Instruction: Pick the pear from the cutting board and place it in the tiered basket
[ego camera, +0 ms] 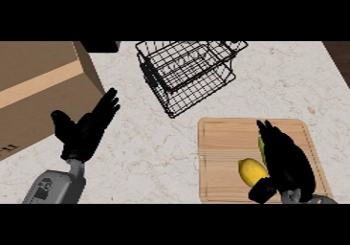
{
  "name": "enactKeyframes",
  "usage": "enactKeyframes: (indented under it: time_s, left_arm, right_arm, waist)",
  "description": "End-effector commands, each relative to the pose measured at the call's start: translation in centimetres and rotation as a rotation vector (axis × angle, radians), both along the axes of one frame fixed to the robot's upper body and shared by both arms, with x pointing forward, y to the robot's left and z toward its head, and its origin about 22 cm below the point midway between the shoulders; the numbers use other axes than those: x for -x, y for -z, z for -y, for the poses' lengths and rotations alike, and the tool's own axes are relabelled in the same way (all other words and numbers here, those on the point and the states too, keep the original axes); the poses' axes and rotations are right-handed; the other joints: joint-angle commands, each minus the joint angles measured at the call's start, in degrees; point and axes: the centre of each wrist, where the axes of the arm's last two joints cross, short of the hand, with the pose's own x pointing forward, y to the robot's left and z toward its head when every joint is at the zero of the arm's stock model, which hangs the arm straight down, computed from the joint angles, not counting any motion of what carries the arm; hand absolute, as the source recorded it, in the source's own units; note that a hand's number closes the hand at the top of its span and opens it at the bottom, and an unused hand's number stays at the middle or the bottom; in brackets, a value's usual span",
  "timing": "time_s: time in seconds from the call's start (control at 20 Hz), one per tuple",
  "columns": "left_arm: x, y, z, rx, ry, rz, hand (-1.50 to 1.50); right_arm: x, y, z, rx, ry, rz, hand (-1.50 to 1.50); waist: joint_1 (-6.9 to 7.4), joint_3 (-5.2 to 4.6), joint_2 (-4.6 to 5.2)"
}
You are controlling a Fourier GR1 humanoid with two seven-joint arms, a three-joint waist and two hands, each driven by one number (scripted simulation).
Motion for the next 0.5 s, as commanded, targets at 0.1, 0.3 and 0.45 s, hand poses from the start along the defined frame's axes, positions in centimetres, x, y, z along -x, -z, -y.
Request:
enactKeyframes:
  time_s: [0.1, 0.3, 0.45]
  left_arm:
    - [2.7, 0.2, -0.1, -0.004, -0.002, -0.002, 0.00]
    - [-1.3, -1.6, -1.3, -0.009, -0.007, -0.002, 0.00]
    - [0.8, 0.7, 0.9, -0.019, -0.011, 0.015, 0.00]
  right_arm:
    - [0.8, 1.6, 0.6, 0.068, 0.077, -0.021, -1.50]
    - [2.4, 0.7, 1.5, 0.086, 0.088, -0.007, -1.50]
    - [0.3, 0.7, 2.8, 0.106, 0.107, 0.002, -1.50]
  waist:
    - [0.01, 0.02, -0.10]
    - [-0.49, 0.01, -0.05]
    - [-0.17, 0.02, -0.03]
